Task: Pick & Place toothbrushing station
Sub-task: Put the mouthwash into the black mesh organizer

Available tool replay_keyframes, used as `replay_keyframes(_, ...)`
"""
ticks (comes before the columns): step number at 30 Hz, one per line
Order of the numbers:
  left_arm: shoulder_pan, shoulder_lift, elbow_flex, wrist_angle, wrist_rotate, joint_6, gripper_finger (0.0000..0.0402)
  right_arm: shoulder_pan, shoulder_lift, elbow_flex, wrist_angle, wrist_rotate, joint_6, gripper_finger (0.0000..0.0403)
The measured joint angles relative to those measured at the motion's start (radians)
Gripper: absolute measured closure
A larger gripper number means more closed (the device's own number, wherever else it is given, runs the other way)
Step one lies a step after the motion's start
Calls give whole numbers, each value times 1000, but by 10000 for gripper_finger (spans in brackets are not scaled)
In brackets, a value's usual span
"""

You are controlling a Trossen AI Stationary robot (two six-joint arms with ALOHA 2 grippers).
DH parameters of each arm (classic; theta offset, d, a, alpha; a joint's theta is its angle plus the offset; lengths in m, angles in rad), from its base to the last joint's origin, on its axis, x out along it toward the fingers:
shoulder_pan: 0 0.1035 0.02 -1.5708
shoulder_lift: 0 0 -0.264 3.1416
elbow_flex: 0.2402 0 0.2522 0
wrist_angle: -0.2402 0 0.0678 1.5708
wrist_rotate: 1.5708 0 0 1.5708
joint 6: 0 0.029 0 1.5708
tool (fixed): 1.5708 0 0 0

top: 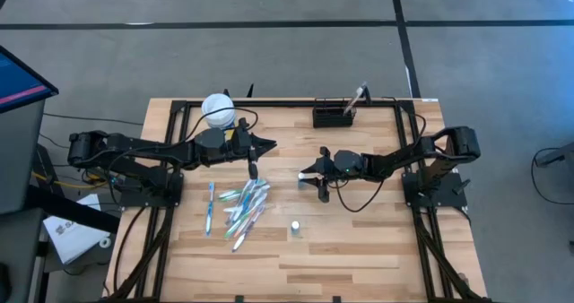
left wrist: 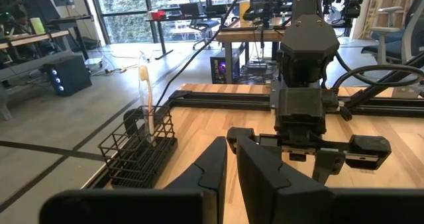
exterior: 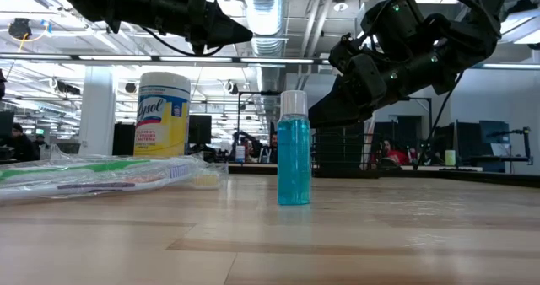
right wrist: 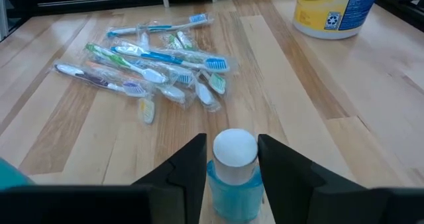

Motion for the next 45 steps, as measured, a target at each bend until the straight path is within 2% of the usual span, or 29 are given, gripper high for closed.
replay_keyframes(11, 0, 0, 0, 0, -3, 0, 370, 0, 1, 0, -14, 28, 2, 282)
replay_keyframes(14, 0, 0, 0, 0, -3, 0, 370, -1, 1, 0, -15, 51, 8, 313)
replay_keyframes(18, 0, 0, 0, 1, -3, 0, 370, -1, 1, 0, -16, 49, 2, 380)
replay_keyframes(20, 0, 0, 0, 1, -3, 0, 370, -1, 1, 0, -15, 43, -1, 396)
replay_keyframes(29, 0, 0, 0, 0, -1, 0, 370, -6, 1, 31, -36, 25, 23, 373)
replay_keyframes(35, 0, 0, 0, -9, 15, 0, 370, -2, 1, 159, -290, 23, 26, 347)
replay_keyframes(45, 0, 0, 0, -10, 18, 0, 370, -2, 1, 321, -581, 22, 63, 291)
